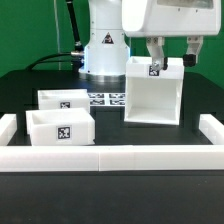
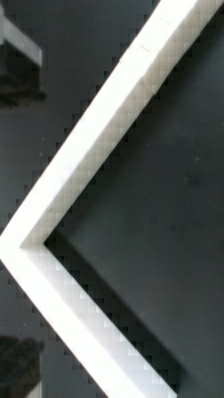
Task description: Assemble drawer
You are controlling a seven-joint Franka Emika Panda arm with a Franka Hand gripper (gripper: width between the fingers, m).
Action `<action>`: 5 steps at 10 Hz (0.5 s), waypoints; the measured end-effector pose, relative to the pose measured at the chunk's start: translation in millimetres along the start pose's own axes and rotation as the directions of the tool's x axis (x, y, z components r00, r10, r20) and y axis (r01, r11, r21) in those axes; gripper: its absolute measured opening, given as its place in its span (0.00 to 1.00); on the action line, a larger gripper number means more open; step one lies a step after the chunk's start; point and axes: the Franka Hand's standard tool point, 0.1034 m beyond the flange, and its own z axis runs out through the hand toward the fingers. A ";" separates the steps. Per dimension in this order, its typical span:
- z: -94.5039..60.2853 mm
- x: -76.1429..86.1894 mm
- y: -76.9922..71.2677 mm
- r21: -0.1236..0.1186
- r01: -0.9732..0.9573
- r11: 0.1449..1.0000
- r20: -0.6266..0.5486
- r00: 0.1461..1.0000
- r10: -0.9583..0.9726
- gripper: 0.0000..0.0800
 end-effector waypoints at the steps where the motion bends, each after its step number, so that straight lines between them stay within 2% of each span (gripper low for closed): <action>1: 0.6 -1.2 -1.1 0.001 -0.002 1.000 0.001 1.000 0.002 0.81; 5: 1.8 -1.7 -1.5 0.003 -0.002 1.000 0.002 1.000 0.002 0.81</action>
Offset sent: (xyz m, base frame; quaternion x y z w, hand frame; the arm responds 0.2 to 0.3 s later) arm 0.0000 0.0000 0.0000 0.0000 0.0000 0.0000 1.0000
